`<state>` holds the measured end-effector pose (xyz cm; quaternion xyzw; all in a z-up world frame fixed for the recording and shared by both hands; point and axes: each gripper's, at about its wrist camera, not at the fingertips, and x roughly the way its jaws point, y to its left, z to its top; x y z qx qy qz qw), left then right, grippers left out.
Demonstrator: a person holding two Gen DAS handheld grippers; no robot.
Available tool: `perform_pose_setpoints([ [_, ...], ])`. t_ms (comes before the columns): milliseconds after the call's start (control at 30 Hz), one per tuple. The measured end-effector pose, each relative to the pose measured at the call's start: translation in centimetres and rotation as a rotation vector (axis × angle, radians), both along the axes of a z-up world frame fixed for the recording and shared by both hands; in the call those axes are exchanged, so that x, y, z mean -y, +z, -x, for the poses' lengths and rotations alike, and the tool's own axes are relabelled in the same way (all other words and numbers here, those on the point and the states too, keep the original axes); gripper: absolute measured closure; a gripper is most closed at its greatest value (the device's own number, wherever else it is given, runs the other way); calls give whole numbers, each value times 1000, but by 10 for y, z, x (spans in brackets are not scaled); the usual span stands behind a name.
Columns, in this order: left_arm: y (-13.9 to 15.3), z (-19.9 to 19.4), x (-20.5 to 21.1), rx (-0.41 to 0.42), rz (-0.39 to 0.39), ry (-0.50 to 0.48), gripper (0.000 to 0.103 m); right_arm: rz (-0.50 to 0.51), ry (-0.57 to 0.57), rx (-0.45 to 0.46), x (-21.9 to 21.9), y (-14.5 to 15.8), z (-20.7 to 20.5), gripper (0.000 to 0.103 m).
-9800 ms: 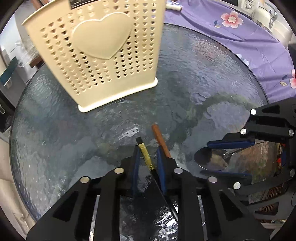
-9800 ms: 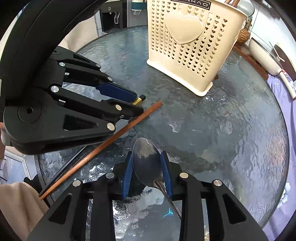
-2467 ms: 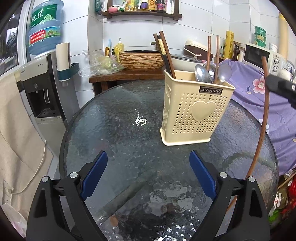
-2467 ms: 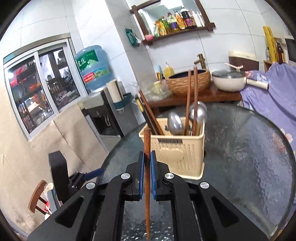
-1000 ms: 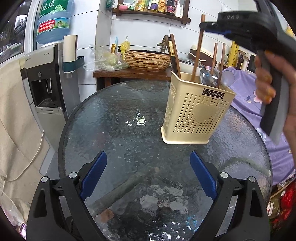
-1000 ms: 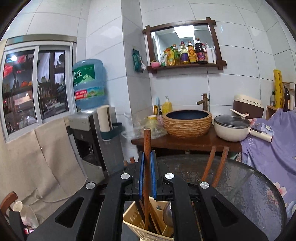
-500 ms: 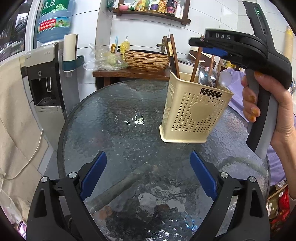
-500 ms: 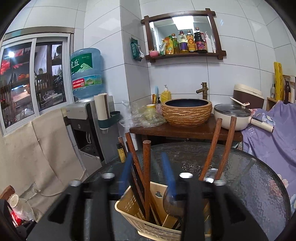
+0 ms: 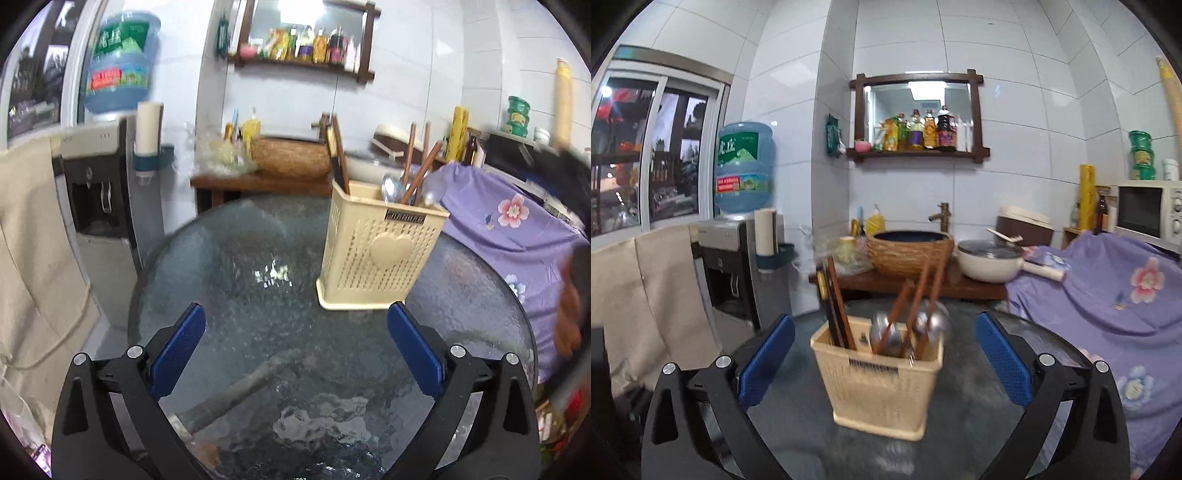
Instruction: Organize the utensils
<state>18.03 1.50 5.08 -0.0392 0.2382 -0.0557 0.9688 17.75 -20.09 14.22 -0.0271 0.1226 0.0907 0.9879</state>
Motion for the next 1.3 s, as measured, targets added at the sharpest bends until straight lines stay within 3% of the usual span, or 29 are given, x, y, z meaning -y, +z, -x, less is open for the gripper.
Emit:
perform_pose_setpoints([
  [133, 8, 23, 6, 59, -38, 28, 6, -33, -29, -35, 15, -27, 49, 6],
  [267, 6, 58, 12, 135, -45, 32, 6, -44, -58, 11, 25, -55, 95, 6],
  [400, -6, 90, 22, 122, -103, 3, 6, 6, -116, 16, 29, -74, 127, 7],
  [533, -17, 119, 21, 127, -74, 2, 6, -18, -146, 21, 41, -84, 159, 6],
  [833, -32, 156, 22, 112, -54, -46, 6, -17, -131, 0, 50, -96, 185, 6],
  [1067, -33, 161, 33, 120, -107, -22, 6, -24, -147, 4, 53, -97, 190, 6],
  [1300, -31, 161, 36, 118, -102, -29, 6, -28, -146, 6, 54, -97, 190, 6],
])
